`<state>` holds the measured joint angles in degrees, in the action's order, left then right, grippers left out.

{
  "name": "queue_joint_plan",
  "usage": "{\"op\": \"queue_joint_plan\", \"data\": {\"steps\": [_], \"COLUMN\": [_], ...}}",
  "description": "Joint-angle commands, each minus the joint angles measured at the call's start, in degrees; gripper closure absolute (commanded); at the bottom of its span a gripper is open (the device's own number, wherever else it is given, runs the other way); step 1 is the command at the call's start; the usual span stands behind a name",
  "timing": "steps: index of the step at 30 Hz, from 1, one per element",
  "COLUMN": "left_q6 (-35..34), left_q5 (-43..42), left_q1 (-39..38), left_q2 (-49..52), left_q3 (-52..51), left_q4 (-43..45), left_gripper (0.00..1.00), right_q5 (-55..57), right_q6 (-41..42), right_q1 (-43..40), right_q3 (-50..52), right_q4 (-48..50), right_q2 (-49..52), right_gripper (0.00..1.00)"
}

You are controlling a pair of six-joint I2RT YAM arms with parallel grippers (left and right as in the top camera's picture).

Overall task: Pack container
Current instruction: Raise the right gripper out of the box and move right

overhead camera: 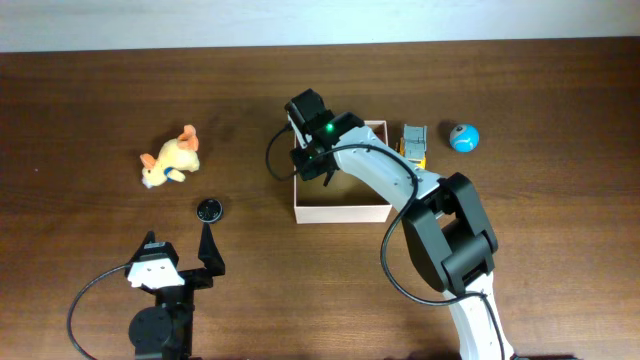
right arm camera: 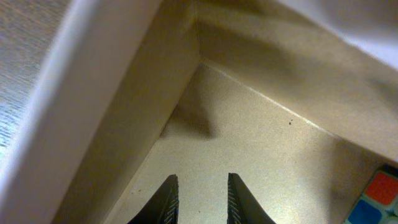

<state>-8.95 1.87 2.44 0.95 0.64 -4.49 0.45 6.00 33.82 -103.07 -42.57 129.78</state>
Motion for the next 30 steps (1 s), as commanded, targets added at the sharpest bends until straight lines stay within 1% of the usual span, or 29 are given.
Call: {"op": "queue_joint_plan", "data": {"steps": [1,7,12,18,24,26,28,29,30], "left_q6": [0.9,0.9,0.9,0.9,0.9,0.9,0.9,0.9,0.9], "left_q5": [-0.7,-0.7,-0.7,-0.7,-0.7,-0.7,-0.7,-0.7,-0.7], "left_q1": [0.3,0.3,0.3,0.3,0.3,0.3,0.3,0.3,0.3], "left_q2": [0.1,0.1,0.1,0.1,0.1,0.1,0.1,0.1,0.1], "left_q3": [-0.1,-0.1,-0.1,-0.1,-0.1,-0.1,-0.1,-0.1,-0.1], "left_q4": [-0.3,-0.3,-0.3,-0.3,-0.3,-0.3,-0.3,-0.3,-0.3], "left_gripper": [0.01,0.01,0.01,0.01,0.01,0.01,0.01,0.01,0.01], "right_q5": [-0.9,-0.9,2.5,2.6,2.6,2.7,2.8,2.8,2.8], "right_q6": [0.0,0.0,0.0,0.0,-0.3,-1.0,-1.2,-1.2,-1.4], "right_q1": [1.2,1.1,0.4,-1.8,-2.4,-2.4,-2.4,-2.4,-2.4], "right_q3": [0.3,0.3,0.3,-0.9,-7.0,-10.8,-15.0,-17.3,-20.3], "right_q4": [0.2,0.2,0.4,-0.9,-5.4,-8.8,-12.4,-14.4,-16.7], "right_q2": [0.9,0.9,0.9,0.8,0.4,0.2,-0.2,-0.5,-0.7], "right_gripper": [0.78,0.79,0.77,0.70,0.66,0.62,0.51,0.45,0.36]}}
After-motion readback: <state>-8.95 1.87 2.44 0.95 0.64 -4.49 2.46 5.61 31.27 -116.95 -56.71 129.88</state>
